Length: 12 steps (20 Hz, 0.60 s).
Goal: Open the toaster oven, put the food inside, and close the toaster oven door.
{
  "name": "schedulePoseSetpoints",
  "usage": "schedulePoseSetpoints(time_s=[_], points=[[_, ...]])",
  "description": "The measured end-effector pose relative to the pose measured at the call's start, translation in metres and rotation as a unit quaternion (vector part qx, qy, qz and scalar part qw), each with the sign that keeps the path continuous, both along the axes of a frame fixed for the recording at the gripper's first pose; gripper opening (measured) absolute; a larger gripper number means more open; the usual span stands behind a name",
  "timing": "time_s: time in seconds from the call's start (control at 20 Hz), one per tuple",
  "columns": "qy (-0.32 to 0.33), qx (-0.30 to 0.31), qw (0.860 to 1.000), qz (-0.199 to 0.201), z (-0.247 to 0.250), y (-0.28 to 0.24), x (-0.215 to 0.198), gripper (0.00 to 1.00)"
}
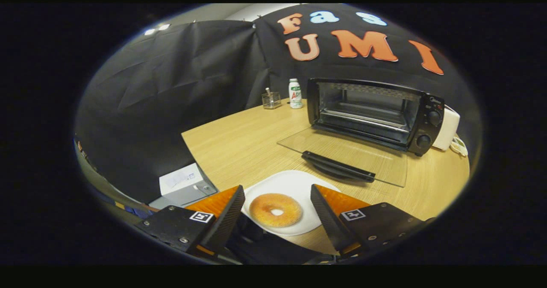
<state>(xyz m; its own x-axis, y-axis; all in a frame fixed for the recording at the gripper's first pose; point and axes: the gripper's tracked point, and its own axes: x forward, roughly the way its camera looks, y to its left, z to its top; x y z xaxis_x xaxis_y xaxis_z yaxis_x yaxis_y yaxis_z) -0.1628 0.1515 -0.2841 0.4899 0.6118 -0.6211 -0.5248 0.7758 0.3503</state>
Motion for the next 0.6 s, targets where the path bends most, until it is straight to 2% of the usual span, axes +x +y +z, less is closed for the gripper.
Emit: schedulePoseSetpoints(time_s=[0.2, 0.55, 0.6], points=[[0.032, -0.007, 0.999, 0.005, -0.019, 0.004, -0.013, 0.93], [0.044, -0.035, 0.998, 0.015, -0.034, 0.003, -0.018, 0.92], [0.047, -0.033, 0.998, 0.014, -0.034, 0.003, -0.019, 0.89]])
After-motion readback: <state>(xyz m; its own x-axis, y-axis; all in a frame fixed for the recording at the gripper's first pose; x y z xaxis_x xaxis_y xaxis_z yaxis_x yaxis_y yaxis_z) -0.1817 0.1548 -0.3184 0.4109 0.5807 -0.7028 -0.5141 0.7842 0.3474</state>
